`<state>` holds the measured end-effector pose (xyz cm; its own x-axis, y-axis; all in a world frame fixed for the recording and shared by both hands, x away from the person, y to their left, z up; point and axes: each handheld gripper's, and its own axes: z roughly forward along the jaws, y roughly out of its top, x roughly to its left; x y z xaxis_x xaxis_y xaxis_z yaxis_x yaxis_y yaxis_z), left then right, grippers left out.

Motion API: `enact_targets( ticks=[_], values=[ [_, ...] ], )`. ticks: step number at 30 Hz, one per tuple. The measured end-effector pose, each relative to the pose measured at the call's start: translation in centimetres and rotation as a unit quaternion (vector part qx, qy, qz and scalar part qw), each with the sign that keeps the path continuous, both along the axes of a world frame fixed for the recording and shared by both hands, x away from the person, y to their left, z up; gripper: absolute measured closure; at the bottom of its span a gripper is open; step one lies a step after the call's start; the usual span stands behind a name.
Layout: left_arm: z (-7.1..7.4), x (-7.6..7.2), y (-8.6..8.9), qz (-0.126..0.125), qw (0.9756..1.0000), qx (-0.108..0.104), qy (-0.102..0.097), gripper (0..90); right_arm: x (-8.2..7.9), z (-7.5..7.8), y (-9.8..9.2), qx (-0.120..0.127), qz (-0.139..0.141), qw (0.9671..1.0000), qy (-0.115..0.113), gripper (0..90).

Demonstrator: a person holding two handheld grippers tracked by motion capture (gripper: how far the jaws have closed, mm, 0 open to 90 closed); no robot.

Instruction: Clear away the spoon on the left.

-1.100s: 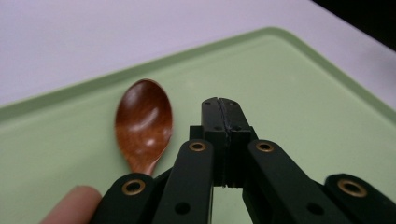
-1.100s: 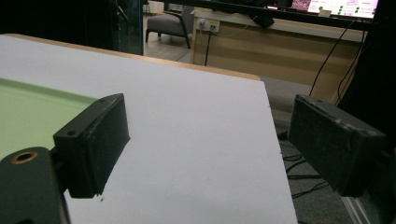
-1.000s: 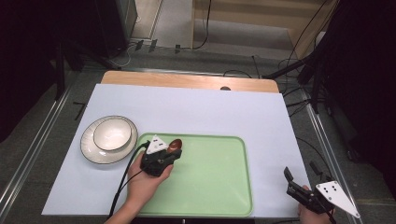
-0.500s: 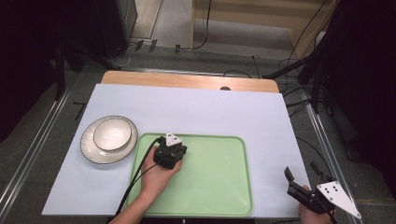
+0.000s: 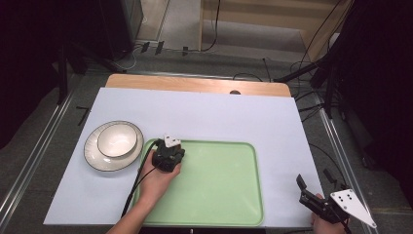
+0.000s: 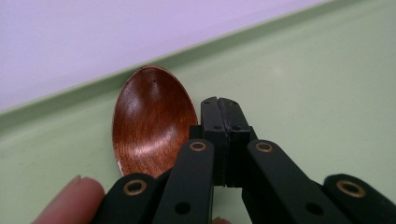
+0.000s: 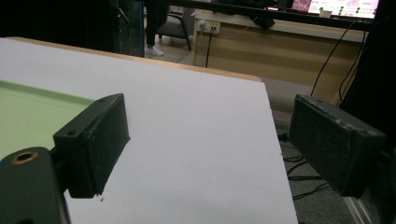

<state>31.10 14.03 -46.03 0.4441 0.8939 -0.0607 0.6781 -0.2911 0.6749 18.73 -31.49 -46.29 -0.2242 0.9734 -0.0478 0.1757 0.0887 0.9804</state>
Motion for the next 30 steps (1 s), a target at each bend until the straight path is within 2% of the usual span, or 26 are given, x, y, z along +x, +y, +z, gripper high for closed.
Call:
enact_targets(
  ticks=[4, 6, 16, 30],
  values=[
    [0.0, 0.2, 0.7, 0.009, 0.9999, 0.004, 0.005, 90.0, 0.0, 0.0, 0.0, 0.0, 0.001, 1.0, 0.0, 13.3],
    [0.1, 0.2, 0.9, 0.005, 0.9999, 0.005, 0.007, 90.0, 0.0, 0.0, 0.0, 0.001, 0.001, 1.0, 0.001, 13.3],
    [0.2, 0.4, 2.3, 0.019, 0.9996, -0.006, 0.019, 90.0, 0.0, -0.1, 0.1, 0.0, 0.001, 1.0, 0.002, 13.3],
    [0.2, 0.1, 3.6, 0.028, 0.9995, -0.004, 0.014, 90.0, 0.0, -0.1, 0.1, -0.001, 0.001, 1.0, 0.002, 13.3]
  ],
)
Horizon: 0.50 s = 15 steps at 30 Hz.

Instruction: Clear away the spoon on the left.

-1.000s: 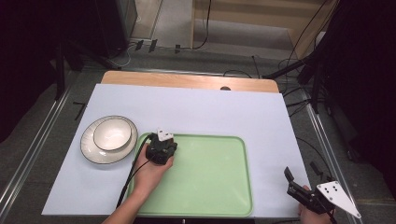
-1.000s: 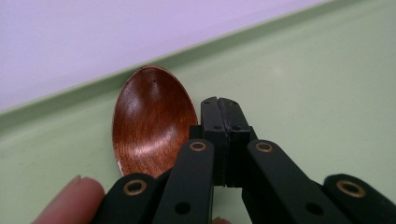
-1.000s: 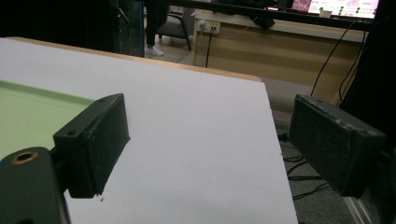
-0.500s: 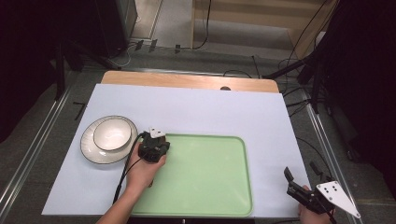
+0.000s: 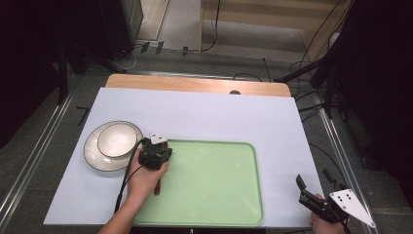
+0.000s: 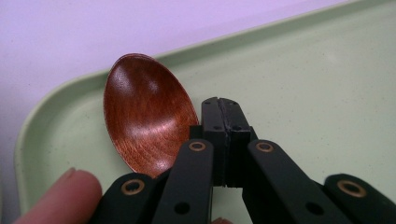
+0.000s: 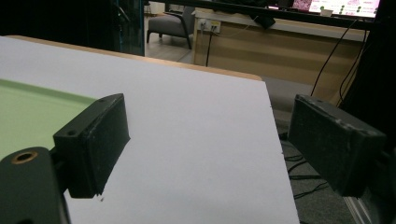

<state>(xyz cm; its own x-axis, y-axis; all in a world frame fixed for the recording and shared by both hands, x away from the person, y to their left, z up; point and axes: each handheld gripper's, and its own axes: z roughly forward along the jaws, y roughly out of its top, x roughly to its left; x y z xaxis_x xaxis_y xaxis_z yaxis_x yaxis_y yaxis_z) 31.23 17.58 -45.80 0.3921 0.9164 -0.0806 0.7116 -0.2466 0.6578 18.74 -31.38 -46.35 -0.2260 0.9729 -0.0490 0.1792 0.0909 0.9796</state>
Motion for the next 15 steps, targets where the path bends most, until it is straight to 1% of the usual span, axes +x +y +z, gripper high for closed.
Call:
enact_targets(
  ticks=[1, 4, 5, 6, 7, 8, 9, 10, 11, 13, 15],
  values=[
    [0.0, -0.1, 0.1, -0.004, 1.0, 0.003, -0.004, 90.0, 0.0, 0.0, 0.0, 0.0, 0.0, 1.0, 0.0, 13.3],
    [0.2, -0.4, 0.2, -0.01, 0.9998, -0.013, -0.012, 85.7, 0.0, 0.0, 0.0, 0.001, 0.0, 1.0, 0.0, 13.3],
    [0.4, -0.5, 0.3, -0.011, 0.9997, -0.012, -0.017, 84.6, 0.0, 0.0, 0.0, 0.001, 0.0, 1.0, 0.0, 13.3],
    [0.7, -0.7, 0.3, -0.017, 0.9992, -0.023, -0.028, 82.1, 0.0, 0.0, 0.0, 0.002, 0.0, 1.0, 0.001, 13.3],
    [0.8, -0.8, 0.4, -0.017, 0.9991, -0.024, -0.031, 79.2, 0.0, 0.0, 0.0, 0.001, -0.001, 1.0, 0.001, 13.3],
    [1.0, -1.0, 0.5, -0.017, 0.9986, -0.032, -0.038, 77.9, 0.0, 0.0, 0.0, 0.0, 0.0, 1.0, 0.0, 13.3],
    [1.4, -1.2, 0.7, -0.023, 0.9976, -0.047, -0.044, 75.8, 0.0, 0.0, 0.0, 0.0, 0.0, 1.0, 0.0, 13.3],
    [1.5, -1.3, 0.8, -0.026, 0.9971, -0.053, -0.048, 73.2, 0.0, 0.0, 0.0, 0.0, 0.0, 1.0, 0.0, 13.3],
    [1.7, -1.5, 0.9, -0.027, 0.9964, -0.057, -0.056, 72.0, 0.0, 0.0, 0.0, 0.0, 0.0, 1.0, 0.0, 13.3],
    [2.0, -1.8, 1.1, -0.037, 0.9947, -0.072, -0.064, 66.4, 0.0, 0.0, 0.0, 0.0, 0.0, 1.0, 0.0, 13.3],
    [2.4, -2.2, 1.3, -0.051, 0.9923, -0.087, -0.073, 59.0, 0.0, 0.0, 0.0, 0.001, 0.0, 1.0, 0.0, 13.3]
  ],
)
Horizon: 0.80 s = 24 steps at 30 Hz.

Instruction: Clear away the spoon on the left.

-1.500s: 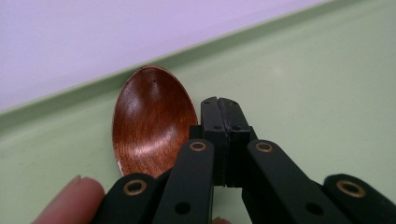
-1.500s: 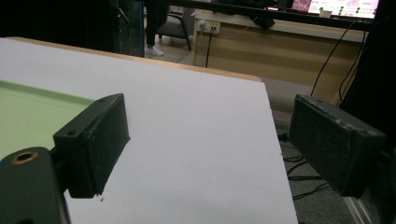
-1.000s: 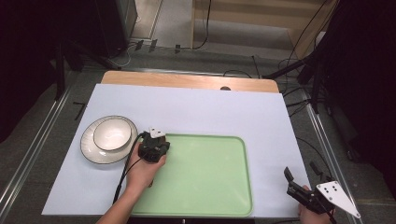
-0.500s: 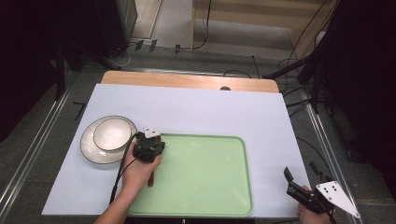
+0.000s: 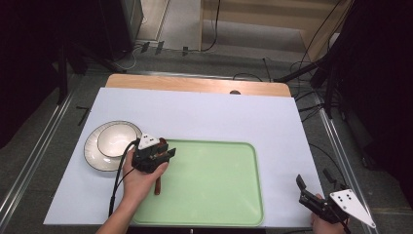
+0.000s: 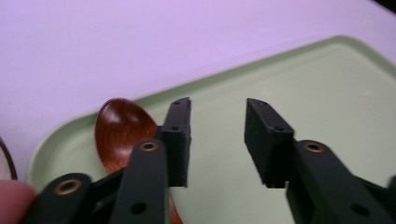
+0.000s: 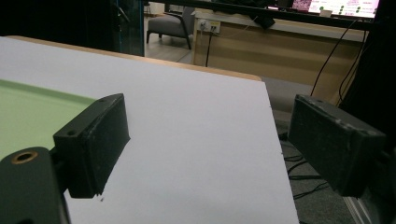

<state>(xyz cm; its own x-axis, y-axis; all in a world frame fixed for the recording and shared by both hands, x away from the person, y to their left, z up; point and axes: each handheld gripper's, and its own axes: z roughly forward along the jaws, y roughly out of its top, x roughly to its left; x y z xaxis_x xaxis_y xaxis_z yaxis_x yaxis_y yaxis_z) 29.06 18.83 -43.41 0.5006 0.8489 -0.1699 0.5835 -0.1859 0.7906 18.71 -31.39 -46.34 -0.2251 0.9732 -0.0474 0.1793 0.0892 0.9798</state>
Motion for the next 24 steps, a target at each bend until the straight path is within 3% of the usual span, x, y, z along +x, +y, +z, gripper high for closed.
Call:
enact_targets(
  ticks=[2, 4, 5, 9, 13, 16, 24],
  values=[
    [0.4, -0.4, 0.1, -0.005, 0.9999, -0.006, -0.011, 43.5, 0.0, 0.0, 0.0, -0.001, 0.0, 1.0, 0.0, 13.3],
    [0.8, -0.6, 0.3, 0.007, 0.9996, -0.02, -0.017, 21.7, 0.0, 0.0, 0.0, -0.002, 0.001, 1.0, 0.0, 13.3],
    [1.0, -0.7, 0.5, 0.003, 0.9995, -0.028, -0.017, 21.7, 0.0, 0.0, 0.0, -0.002, 0.001, 1.0, 0.0, 13.3],
    [1.6, -1.5, 1.3, -0.023, 0.9977, -0.051, -0.039, 3.3, 0.0, 0.0, 0.0, -0.002, 0.0, 1.0, 0.0, 13.3],
    [1.9, -2.2, 2.0, -0.049, 0.9959, -0.057, -0.051, 0.0, 0.0, 0.0, 0.1, -0.003, 0.001, 1.0, 0.0, 13.3],
    [2.1, -2.7, 2.3, -0.045, 0.9957, -0.054, -0.061, 0.0, 0.0, 0.0, 0.1, -0.003, 0.001, 1.0, 0.001, 13.3],
    [2.0, -3.7, 3.8, -0.048, 0.9928, -0.076, -0.078, 0.0, 0.0, 0.0, 0.1, -0.003, 0.001, 1.0, 0.001, 13.3]
  ],
)
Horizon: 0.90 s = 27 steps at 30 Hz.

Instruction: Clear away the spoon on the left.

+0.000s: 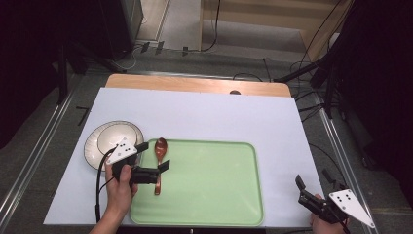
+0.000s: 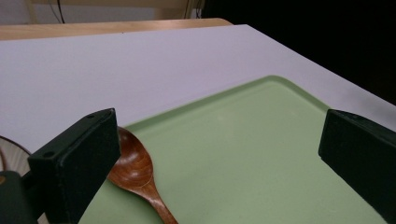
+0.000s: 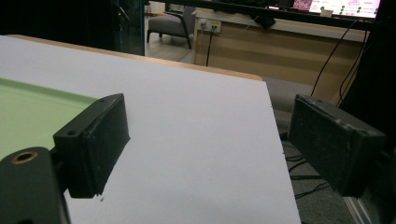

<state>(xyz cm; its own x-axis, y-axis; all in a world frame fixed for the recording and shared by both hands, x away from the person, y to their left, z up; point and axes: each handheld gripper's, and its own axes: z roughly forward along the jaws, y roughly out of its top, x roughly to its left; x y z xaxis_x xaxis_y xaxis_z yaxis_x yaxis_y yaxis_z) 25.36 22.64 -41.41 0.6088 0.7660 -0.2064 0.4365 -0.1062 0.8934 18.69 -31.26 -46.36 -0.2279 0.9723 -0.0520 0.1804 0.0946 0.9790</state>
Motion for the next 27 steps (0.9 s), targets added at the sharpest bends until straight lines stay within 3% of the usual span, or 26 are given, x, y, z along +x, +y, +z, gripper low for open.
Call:
enact_targets(
  ticks=[14, 19, 23, 27],
  values=[
    [-0.3, -1.9, 2.2, 0.003, 0.9997, 0.006, -0.023, 0.0, 0.0, -0.1, 0.1, 0.0, 0.0, 1.0, 0.002, 13.3],
    [-0.5, -2.6, 3.5, 0.012, 0.9996, 0.0, -0.025, 0.0, 0.1, -0.1, 0.2, -0.001, 0.001, 1.0, 0.002, 13.3],
    [-0.6, -3.2, 4.3, 0.019, 0.9993, 0.007, -0.031, 0.0, 0.0, -0.1, 0.2, -0.001, 0.001, 1.0, 0.002, 13.3],
    [-0.9, -3.5, 5.4, 0.03, 0.9992, -0.004, -0.026, 0.0, 0.1, -0.1, 0.2, -0.001, 0.0, 1.0, 0.002, 13.3]
  ],
)
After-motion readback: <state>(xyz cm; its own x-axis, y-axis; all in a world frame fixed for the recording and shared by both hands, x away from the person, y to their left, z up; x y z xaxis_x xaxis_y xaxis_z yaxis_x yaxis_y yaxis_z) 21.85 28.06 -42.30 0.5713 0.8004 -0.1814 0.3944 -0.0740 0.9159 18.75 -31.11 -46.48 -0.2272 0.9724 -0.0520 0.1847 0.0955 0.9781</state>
